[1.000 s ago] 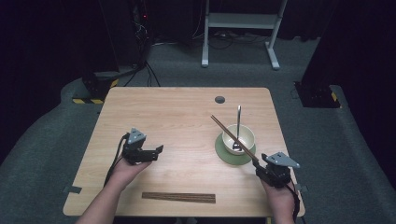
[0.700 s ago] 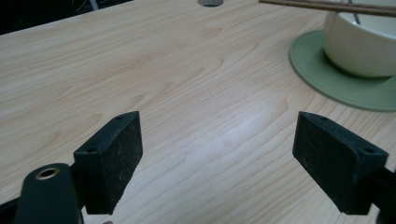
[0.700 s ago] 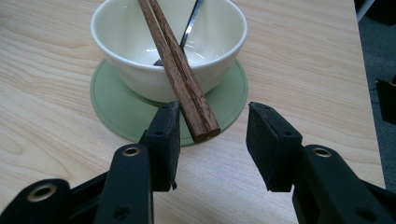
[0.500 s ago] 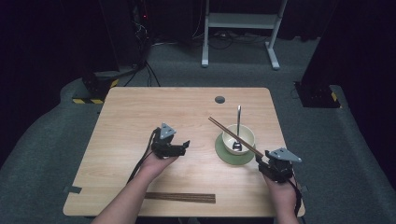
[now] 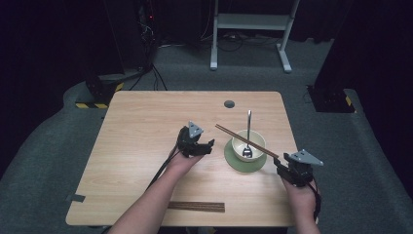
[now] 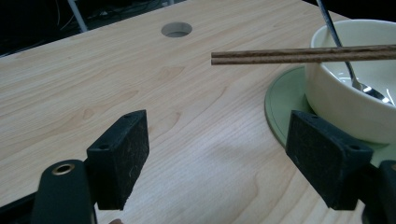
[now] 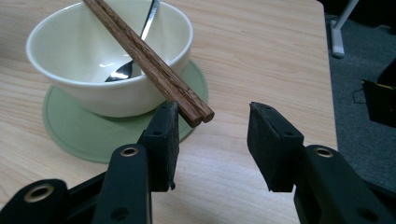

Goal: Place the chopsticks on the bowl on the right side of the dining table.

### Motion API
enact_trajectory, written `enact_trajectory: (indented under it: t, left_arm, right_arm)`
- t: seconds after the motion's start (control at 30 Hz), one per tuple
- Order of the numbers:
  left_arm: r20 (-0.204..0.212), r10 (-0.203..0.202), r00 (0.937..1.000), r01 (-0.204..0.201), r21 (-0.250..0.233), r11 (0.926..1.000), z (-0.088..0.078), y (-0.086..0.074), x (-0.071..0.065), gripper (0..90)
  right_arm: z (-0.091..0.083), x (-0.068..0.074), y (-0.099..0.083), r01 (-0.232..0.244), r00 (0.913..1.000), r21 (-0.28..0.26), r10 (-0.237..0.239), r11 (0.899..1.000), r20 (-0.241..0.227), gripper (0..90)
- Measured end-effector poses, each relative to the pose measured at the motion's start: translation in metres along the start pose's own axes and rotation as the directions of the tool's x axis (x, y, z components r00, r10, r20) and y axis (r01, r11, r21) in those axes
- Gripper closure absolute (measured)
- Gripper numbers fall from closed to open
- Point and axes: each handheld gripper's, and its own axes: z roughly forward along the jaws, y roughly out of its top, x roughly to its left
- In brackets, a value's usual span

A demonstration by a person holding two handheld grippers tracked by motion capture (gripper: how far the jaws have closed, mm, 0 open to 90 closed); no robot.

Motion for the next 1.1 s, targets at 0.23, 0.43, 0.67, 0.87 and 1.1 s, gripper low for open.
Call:
enact_trajectory:
  t: [0.23,0.43,0.67,0.87,1.1]
  left_arm:
    - [0.008,0.002,1.0000,-0.002,-0.006,1.0000,0.014,0.011,-0.005,23.5]
    - [0.014,-0.002,0.9999,0.002,-0.015,0.9999,0.024,0.018,-0.010,23.8]
    - [0.009,0.008,0.9999,-0.008,-0.006,1.0000,0.034,0.020,-0.015,23.8]
    - [0.018,0.015,0.9997,-0.015,-0.002,0.9999,0.039,0.020,-0.018,24.4]
    - [0.038,-0.005,0.9993,0.005,-0.012,0.9999,0.042,0.019,-0.019,26.2]
  right_arm:
    - [0.004,-0.007,0.006,0.000,0.9999,0.000,0.000,1.000,0.016,54.4]
    - [0.010,-0.014,0.009,-0.013,0.9995,0.000,0.013,1.000,0.029,53.9]
    - [0.015,-0.018,0.013,-0.027,0.9991,0.002,0.027,1.000,0.034,55.7]
    - [0.019,-0.018,0.013,-0.025,0.9993,0.000,0.025,1.000,0.027,56.9]
    - [0.020,-0.016,0.013,-0.014,0.9999,-0.003,0.014,1.000,0.000,53.9]
